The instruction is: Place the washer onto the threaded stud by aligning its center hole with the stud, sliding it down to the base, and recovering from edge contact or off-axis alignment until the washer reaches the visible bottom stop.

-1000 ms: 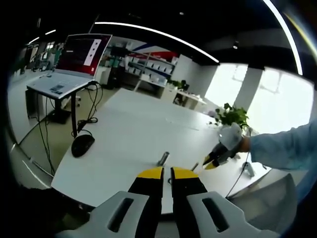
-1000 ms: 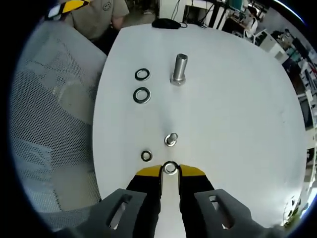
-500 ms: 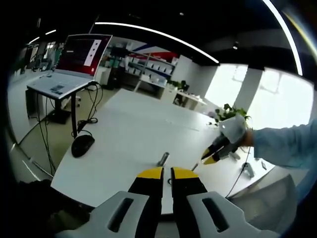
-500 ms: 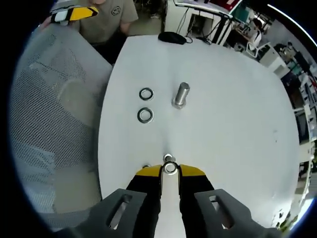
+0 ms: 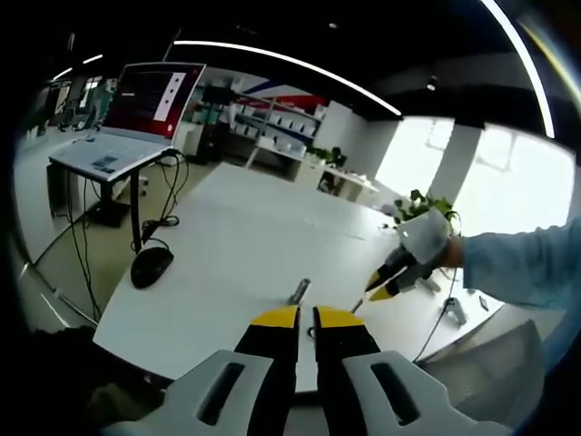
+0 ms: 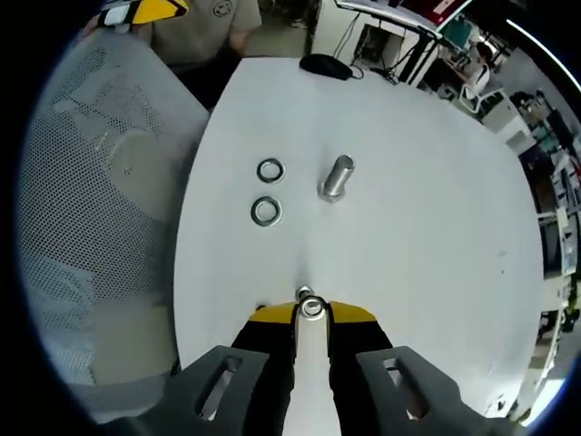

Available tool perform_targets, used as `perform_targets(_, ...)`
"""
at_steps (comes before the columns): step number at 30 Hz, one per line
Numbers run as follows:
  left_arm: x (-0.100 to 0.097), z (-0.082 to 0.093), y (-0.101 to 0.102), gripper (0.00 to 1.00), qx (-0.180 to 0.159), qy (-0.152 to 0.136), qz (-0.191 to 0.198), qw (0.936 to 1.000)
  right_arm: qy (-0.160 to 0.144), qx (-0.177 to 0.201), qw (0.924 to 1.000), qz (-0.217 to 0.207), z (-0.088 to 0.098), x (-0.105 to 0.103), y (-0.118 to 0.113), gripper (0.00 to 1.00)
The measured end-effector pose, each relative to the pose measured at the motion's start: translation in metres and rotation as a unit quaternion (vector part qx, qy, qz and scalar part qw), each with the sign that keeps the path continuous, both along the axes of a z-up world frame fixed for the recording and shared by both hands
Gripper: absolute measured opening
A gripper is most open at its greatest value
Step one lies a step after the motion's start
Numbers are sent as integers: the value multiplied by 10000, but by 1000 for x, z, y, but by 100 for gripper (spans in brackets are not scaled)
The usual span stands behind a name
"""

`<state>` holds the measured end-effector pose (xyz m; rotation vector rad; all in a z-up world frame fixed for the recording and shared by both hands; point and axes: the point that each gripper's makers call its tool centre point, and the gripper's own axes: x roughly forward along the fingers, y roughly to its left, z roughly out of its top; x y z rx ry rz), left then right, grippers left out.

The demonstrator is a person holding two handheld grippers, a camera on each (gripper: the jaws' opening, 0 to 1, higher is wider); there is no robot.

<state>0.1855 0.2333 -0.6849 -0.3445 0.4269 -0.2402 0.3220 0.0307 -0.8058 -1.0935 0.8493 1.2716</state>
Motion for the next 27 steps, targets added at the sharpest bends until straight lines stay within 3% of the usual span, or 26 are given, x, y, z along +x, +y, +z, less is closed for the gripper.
perform_targets(27, 1, 1, 2, 3, -25, -29, 57, 10000, 240, -288, 9993, 48, -31, 1, -1, 13)
